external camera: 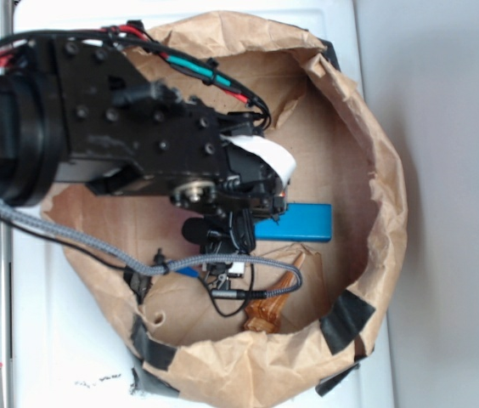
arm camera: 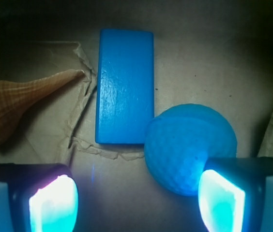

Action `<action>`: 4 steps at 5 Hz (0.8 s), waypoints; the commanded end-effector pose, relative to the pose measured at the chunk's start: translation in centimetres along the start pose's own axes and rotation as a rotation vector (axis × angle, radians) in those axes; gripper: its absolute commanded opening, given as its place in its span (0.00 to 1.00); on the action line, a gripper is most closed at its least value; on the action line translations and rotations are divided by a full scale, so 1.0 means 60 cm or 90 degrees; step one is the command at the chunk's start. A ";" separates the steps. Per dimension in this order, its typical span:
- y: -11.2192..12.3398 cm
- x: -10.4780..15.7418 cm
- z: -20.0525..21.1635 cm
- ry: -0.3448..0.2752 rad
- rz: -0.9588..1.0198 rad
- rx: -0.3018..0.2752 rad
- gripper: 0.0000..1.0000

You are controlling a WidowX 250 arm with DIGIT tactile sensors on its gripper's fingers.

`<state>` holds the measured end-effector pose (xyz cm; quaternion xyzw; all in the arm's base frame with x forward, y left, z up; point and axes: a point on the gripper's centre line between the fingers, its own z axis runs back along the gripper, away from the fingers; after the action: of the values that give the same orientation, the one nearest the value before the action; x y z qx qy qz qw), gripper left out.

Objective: Grab the blue block.

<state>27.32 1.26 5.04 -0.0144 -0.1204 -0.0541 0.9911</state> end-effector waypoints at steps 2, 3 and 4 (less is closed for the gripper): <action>0.024 0.109 0.097 -0.036 0.055 -0.062 1.00; 0.009 0.116 0.092 -0.055 0.054 -0.060 1.00; -0.013 0.120 0.063 -0.047 0.040 -0.048 1.00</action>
<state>32.86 -0.11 8.93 -0.0560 -0.1324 -0.0174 0.9895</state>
